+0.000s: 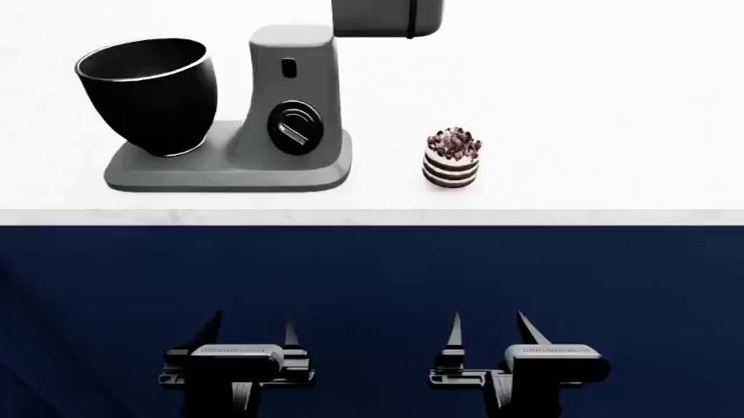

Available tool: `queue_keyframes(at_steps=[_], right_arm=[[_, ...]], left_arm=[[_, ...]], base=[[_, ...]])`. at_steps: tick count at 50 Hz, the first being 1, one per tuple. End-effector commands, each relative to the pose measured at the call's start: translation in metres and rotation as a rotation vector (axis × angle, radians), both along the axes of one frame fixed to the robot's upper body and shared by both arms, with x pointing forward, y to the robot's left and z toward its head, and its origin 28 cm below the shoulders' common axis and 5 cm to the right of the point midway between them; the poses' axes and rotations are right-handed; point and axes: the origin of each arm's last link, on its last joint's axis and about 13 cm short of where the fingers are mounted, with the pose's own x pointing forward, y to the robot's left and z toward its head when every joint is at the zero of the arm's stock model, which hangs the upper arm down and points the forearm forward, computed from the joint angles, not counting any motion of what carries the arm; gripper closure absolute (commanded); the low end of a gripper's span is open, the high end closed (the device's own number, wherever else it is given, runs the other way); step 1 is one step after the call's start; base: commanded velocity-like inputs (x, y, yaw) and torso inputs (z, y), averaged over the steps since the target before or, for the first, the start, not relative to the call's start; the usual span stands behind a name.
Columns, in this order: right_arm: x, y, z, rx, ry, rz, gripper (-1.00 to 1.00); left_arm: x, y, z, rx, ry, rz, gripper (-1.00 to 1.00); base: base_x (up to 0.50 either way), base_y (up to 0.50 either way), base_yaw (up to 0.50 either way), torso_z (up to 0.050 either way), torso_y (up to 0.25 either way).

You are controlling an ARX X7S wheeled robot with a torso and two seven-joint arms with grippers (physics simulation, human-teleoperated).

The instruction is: Place the cake in the stand mixer bowl.

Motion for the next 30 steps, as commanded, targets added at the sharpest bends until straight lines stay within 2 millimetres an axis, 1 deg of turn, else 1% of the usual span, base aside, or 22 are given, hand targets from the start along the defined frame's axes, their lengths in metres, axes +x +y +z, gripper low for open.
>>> queue_keyframes(at_steps=[1,15,16,18,19,20,21,22,23,25,26,27,28,29,30], right_arm=[[0.0,0.0,0.001,-0.005,-0.006,-0.014,-1.0],[0.002,-0.001,0.003,-0.042,-0.021,-0.031,-1.0],[0.003,-0.001,0.005,-0.044,-0.022,-0.041,-1.0],[0.004,-0.002,0.015,-0.049,-0.03,-0.062,-1.0],[0.005,-0.004,0.028,-0.057,-0.046,-0.081,-1.0],[0.005,-0.005,0.037,-0.048,-0.063,-0.077,-1.0],[0.006,-0.008,0.055,-0.038,-0.119,-0.093,-1.0],[0.005,-0.01,0.07,-0.052,-0.166,-0.096,-1.0],[0.004,-0.014,0.089,-0.064,-0.216,-0.119,-1.0],[-0.001,-0.019,0.112,-0.077,-0.309,-0.143,-1.0],[-0.01,-0.026,0.142,-0.083,-0.4,-0.164,-1.0],[-0.016,-0.029,0.156,-0.084,-0.452,-0.173,-1.0],[-0.024,-0.033,0.171,-0.09,-0.507,-0.189,-1.0],[-0.03,-0.035,0.18,-0.099,-0.54,-0.193,-1.0],[-0.036,-0.037,0.19,-0.109,-0.577,-0.21,-1.0]], left_arm=[[0.0,-0.001,0.001,-0.014,-0.002,-0.001,-1.0],[0.0,-0.001,0.0,-0.013,-0.011,-0.004,-1.0],[0.0,-0.001,0.0,-0.003,-0.013,0.009,-1.0],[0.002,0.0,0.003,0.007,-0.008,0.017,-1.0],[0.002,0.001,0.009,0.004,-0.02,0.023,-1.0],[0.002,0.003,0.018,0.013,-0.045,0.03,-1.0],[0.002,0.005,0.034,0.024,-0.086,0.032,-1.0],[0.003,0.008,0.046,0.038,-0.116,0.04,-1.0],[0.003,0.012,0.065,0.051,-0.169,0.06,-1.0],[0.003,0.02,0.101,0.066,-0.27,0.104,-1.0],[0.0,0.024,0.117,0.073,-0.304,0.122,-1.0],[-0.004,0.029,0.134,0.055,-0.349,0.158,-1.0],[-0.01,0.033,0.142,0.054,-0.403,0.173,-1.0],[-0.014,0.035,0.148,0.06,-0.435,0.188,-1.0],[-0.019,0.039,0.159,0.058,-0.471,0.208,-1.0]], base=[[0.0,0.0,0.0,0.0,0.0],[0.0,0.0,0.0,0.0,0.0],[0.0,0.0,0.0,0.0,0.0],[0.0,0.0,0.0,0.0,0.0],[0.0,0.0,0.0,0.0,0.0],[0.0,0.0,0.0,0.0,0.0],[0.0,0.0,0.0,0.0,0.0],[0.0,0.0,0.0,0.0,0.0],[0.0,0.0,0.0,0.0,0.0],[0.0,0.0,0.0,0.0,0.0],[0.0,0.0,0.0,0.0,0.0],[0.0,0.0,0.0,0.0,0.0],[0.0,0.0,0.0,0.0,0.0],[0.0,0.0,0.0,0.0,0.0],[0.0,0.0,0.0,0.0,0.0]])
